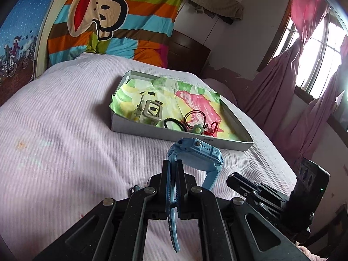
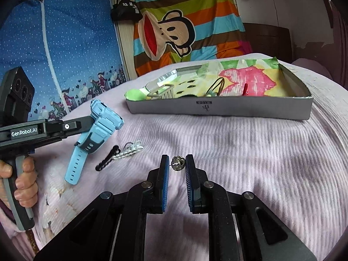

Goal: Organize jewelry
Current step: 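Carry the watch and earring into the tray and open both tools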

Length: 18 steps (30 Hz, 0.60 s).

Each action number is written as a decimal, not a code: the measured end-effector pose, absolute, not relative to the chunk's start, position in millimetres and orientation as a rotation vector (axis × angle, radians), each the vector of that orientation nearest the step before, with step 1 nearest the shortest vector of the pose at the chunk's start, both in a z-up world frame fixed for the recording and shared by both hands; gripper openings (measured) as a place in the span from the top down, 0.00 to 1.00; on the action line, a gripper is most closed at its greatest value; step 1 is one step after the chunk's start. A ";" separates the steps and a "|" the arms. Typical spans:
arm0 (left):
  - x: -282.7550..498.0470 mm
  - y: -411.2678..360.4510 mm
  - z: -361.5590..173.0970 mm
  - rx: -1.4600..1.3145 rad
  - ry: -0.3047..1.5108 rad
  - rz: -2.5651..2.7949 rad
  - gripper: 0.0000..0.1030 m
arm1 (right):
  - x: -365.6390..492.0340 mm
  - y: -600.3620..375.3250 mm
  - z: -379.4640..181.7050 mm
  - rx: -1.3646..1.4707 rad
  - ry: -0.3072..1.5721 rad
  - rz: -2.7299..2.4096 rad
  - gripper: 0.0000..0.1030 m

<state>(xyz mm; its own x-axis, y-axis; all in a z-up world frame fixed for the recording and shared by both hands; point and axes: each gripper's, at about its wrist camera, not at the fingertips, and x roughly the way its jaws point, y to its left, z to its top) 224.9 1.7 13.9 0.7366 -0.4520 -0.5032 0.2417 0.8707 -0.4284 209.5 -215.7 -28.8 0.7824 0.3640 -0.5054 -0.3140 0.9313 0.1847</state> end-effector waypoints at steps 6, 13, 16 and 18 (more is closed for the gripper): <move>261.6 -12.1 38.6 -0.372 0.608 -0.372 0.96 | 223.6 -230.7 17.8 0.061 0.461 0.330 0.87; 312.4 -41.1 56.4 -0.338 0.572 -0.342 0.96 | 262.5 -247.0 63.3 0.022 0.402 0.267 0.87; 331.0 -52.4 54.3 -0.320 0.588 -0.326 0.96 | 284.5 -253.3 69.1 0.035 0.410 0.242 0.87; 342.5 -57.8 50.5 -0.318 0.608 -0.313 0.96 | 297.0 -254.7 68.0 0.038 0.423 0.225 0.87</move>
